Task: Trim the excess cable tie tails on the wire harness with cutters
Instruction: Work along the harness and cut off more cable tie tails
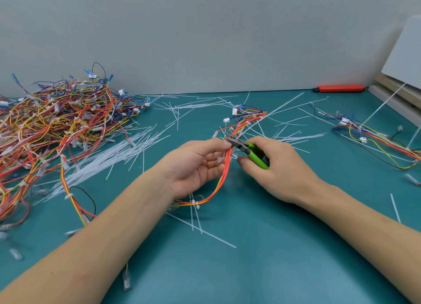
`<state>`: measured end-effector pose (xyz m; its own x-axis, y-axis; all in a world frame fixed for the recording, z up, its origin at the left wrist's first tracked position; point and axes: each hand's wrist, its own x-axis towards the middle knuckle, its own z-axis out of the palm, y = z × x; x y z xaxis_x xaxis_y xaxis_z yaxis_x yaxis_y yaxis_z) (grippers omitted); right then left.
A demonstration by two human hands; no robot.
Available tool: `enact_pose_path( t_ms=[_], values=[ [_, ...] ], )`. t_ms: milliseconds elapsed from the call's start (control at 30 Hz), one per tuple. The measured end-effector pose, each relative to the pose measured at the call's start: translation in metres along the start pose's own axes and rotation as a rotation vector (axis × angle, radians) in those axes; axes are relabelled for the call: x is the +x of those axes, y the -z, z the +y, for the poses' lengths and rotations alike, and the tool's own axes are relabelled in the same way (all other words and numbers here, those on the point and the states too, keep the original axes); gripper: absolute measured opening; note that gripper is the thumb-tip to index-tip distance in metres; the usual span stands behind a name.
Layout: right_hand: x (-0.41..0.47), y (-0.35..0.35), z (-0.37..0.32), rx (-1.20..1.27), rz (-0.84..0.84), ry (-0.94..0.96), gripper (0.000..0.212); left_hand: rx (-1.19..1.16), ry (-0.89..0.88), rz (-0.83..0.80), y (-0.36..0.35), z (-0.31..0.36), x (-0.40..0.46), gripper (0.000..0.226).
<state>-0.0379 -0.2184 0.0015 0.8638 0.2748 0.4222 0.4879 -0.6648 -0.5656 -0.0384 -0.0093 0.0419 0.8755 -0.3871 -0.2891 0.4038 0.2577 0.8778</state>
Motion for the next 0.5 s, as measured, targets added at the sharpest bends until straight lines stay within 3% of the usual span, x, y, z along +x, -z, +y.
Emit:
enact_pose_path(
  t_ms=[200, 500],
  values=[
    [-0.0021, 0.0011, 0.0044, -0.015, 0.028, -0.071, 0.039, 0.005, 0.003, -0.025, 0.0003, -0.0002, -0.0007, 0.009],
    [-0.0002, -0.0013, 0.0005, -0.016, 0.024, 0.003, 0.023, 0.005, -0.014, -0.014, -0.0007, 0.0007, -0.0015, 0.025]
  ],
)
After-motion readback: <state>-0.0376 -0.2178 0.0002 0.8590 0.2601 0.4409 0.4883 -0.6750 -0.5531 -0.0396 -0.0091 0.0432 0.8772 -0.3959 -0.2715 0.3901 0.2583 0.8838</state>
